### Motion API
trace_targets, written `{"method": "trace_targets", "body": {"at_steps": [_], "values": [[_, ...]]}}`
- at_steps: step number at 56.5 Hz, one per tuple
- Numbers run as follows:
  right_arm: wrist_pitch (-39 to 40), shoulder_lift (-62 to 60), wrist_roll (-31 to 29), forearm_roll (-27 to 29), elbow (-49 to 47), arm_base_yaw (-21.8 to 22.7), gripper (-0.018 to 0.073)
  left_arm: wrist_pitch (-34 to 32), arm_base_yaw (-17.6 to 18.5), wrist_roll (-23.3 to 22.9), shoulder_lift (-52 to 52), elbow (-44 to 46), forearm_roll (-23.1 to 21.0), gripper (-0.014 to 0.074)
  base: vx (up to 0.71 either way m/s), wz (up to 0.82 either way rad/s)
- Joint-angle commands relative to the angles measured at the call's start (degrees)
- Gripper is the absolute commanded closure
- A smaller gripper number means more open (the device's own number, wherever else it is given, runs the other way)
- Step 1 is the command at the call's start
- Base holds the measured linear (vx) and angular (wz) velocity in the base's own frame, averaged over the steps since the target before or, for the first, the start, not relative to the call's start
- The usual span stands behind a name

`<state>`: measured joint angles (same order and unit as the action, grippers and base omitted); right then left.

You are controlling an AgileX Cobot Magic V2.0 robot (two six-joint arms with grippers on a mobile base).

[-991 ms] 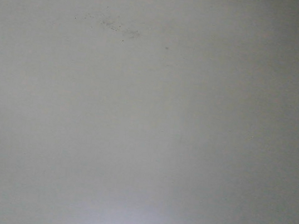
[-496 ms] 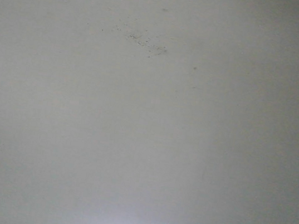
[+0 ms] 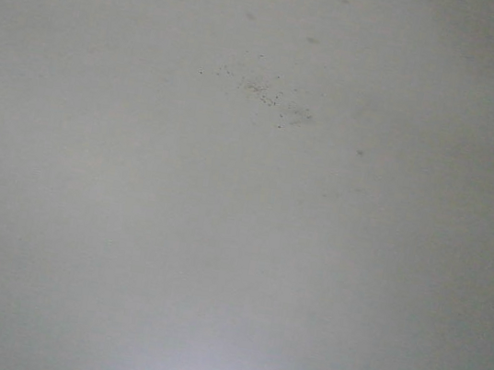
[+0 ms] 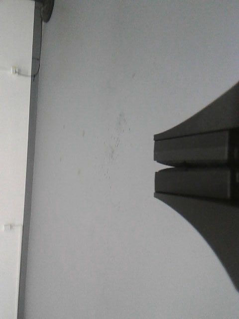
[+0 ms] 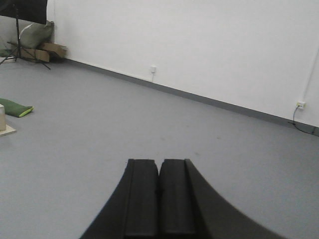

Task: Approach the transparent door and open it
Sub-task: 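Drive forward up to the glass door beside the wooden box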

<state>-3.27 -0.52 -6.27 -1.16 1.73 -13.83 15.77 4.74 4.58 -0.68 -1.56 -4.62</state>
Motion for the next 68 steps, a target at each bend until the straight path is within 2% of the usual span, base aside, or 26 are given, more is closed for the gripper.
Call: {"method": "trace_targets", "body": {"at_steps": [1,68], "values": [[4.9,-0.9,-0.6,-0.1,0.1,0.2,0.0561,-4.9,0.4,-0.5,-0.7,1.2,-0.7,0.0594,0.49,0.32],[4.9,-0.9,-0.6,-0.1,0.1,0.2,0.0561,-4.9,0.4,-0.5,-0.7,1.2,-0.7,0.0594,0.53,0.53]]}}
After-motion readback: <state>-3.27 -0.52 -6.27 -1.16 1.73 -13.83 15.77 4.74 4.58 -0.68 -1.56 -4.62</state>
